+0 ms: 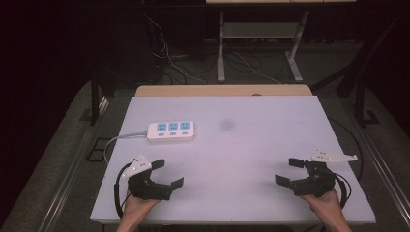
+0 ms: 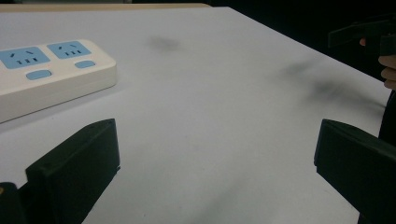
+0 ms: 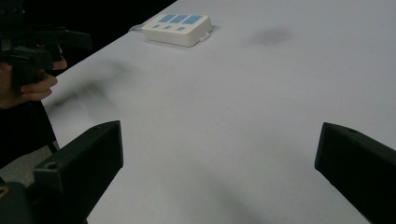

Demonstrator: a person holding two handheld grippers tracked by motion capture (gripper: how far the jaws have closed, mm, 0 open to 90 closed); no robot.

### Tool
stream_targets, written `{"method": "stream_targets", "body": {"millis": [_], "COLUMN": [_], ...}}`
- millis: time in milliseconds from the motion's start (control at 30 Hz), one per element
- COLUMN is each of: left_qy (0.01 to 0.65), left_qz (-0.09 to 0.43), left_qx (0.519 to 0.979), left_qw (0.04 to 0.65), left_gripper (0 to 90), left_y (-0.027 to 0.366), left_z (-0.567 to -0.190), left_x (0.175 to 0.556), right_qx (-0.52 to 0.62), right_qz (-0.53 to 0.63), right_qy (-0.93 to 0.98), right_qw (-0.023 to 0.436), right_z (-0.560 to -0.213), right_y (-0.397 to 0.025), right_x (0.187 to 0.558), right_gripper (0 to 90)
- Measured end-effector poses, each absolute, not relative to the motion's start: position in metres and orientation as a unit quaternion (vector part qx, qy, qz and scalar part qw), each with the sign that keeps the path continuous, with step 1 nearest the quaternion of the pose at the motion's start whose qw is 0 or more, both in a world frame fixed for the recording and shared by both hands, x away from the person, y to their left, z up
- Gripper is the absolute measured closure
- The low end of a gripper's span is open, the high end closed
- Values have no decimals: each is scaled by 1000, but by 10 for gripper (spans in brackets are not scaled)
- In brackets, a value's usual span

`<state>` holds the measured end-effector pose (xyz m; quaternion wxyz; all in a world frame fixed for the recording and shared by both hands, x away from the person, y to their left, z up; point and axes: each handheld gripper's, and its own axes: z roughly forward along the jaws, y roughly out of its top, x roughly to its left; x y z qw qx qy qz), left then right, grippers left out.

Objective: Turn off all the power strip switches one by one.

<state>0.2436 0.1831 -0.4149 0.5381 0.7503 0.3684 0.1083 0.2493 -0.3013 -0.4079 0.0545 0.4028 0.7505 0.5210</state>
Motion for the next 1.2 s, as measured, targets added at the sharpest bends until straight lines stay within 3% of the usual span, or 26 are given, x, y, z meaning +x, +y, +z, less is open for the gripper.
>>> {"method": "stream_targets", "body": {"millis": [633,1200], "left_qy": [382,379], "left_qz": [81,71], "left_qx": [741,762], "left_qw": [546,521], "left_gripper": [0,0], "left_y": [187,184], "left_z": [-415,-408], "left_x": [243,248], "right_qx": [406,407], "right_qz": [512,503], "right_qy": [755,760], "right_qw": [56,53], "right_z": [-407,-408], "right_y": [-301,-301], "right_x": [250,251], "right_gripper": [9,9]}}
